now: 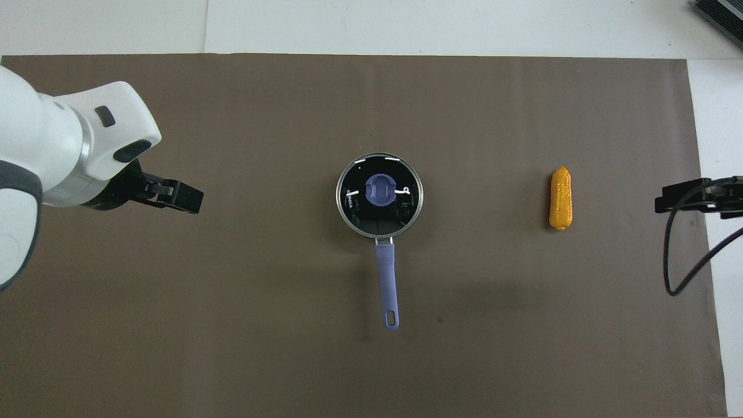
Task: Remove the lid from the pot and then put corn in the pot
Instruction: 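Reach the left gripper to the lid knob while the right gripper reaches the corn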
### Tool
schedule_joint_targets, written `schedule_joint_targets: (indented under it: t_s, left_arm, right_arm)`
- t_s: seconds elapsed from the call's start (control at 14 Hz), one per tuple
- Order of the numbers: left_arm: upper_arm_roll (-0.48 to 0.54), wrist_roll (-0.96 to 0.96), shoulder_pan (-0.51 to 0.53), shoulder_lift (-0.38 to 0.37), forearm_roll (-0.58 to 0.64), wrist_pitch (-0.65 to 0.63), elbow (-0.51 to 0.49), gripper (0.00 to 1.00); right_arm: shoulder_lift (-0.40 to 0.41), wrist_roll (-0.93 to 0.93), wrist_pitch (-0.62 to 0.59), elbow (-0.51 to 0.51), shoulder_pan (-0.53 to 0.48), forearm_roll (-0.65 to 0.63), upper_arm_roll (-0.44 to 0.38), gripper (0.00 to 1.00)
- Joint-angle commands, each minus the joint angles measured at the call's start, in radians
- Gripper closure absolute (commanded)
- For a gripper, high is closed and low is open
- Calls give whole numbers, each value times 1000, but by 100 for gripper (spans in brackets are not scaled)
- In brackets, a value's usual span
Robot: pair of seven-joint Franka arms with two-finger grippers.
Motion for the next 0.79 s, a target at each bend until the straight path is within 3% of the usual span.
schedule_joint_targets:
  t_s: [0.0, 0.36, 0.71]
  left_arm:
    - [14, -43, -49, 4, 1, 43, -11, 0]
    - [14, -126, -115, 78, -6, 135, -11, 0]
    - [14, -301, -210, 185, 1, 199, 16, 0]
  right_arm:
    - [54, -53, 126, -57, -22, -2, 4, 0]
    - [256, -38, 408, -61, -19, 10, 5, 0]
    - [375, -35, 520, -66, -1, 12, 8, 0]
